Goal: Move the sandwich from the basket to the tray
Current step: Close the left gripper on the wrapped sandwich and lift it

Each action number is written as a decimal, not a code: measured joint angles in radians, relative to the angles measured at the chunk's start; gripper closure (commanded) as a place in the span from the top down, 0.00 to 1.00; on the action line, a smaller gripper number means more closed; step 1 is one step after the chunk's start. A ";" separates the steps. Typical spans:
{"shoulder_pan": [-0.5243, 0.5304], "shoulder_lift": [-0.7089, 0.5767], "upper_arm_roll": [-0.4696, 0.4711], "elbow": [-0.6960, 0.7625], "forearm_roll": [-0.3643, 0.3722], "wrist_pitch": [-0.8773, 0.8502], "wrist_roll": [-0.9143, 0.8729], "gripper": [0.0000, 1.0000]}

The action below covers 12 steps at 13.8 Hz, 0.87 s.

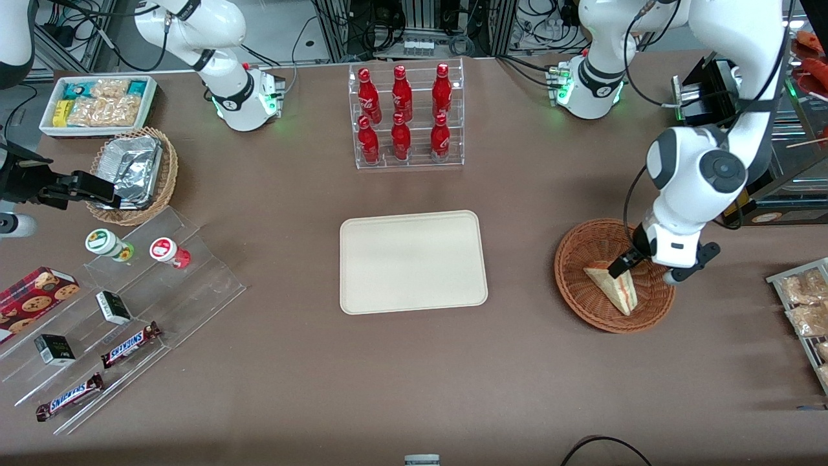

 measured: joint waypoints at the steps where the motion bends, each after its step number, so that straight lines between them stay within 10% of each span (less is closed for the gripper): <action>1: -0.001 0.015 -0.005 0.001 0.000 0.005 -0.004 1.00; 11: -0.001 0.077 -0.010 0.010 0.000 0.040 -0.007 0.98; 12: -0.001 0.084 -0.010 0.012 0.000 0.048 -0.007 0.81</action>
